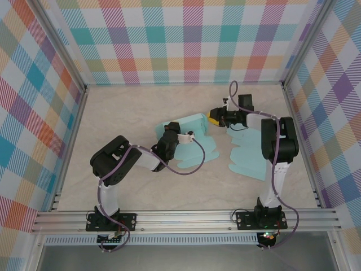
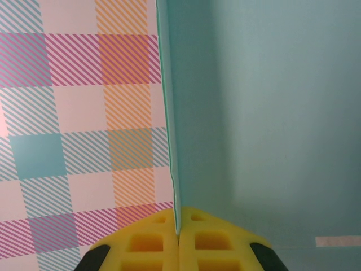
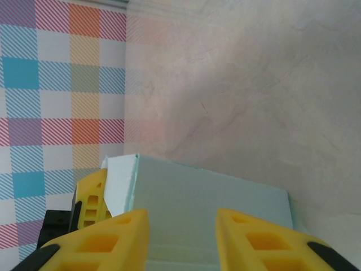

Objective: Fold the paper box

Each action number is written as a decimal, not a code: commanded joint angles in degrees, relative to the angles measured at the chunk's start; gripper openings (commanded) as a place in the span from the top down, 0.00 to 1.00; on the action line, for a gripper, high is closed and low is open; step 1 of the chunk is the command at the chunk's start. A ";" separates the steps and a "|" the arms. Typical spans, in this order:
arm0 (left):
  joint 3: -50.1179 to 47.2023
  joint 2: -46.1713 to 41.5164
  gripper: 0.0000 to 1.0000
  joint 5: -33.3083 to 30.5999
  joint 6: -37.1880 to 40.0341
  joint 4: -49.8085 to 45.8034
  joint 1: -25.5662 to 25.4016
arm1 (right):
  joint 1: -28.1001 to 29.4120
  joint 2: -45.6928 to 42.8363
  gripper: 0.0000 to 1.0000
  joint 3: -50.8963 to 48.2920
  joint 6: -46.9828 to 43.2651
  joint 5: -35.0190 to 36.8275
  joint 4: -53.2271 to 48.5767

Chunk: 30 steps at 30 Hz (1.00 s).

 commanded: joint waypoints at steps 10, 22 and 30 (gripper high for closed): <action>0.66 1.63 1.00 -0.11 1.93 -0.78 -0.85 | 1.63 -7.18 0.62 -7.20 -2.01 5.34 2.75; 0.52 1.56 1.00 0.19 1.97 -0.94 -0.87 | 5.79 -8.54 0.55 -9.75 -8.56 13.78 -0.42; 0.71 1.56 1.00 0.98 1.96 -1.65 -0.87 | 8.50 -8.46 0.52 -9.34 -12.01 22.85 -0.44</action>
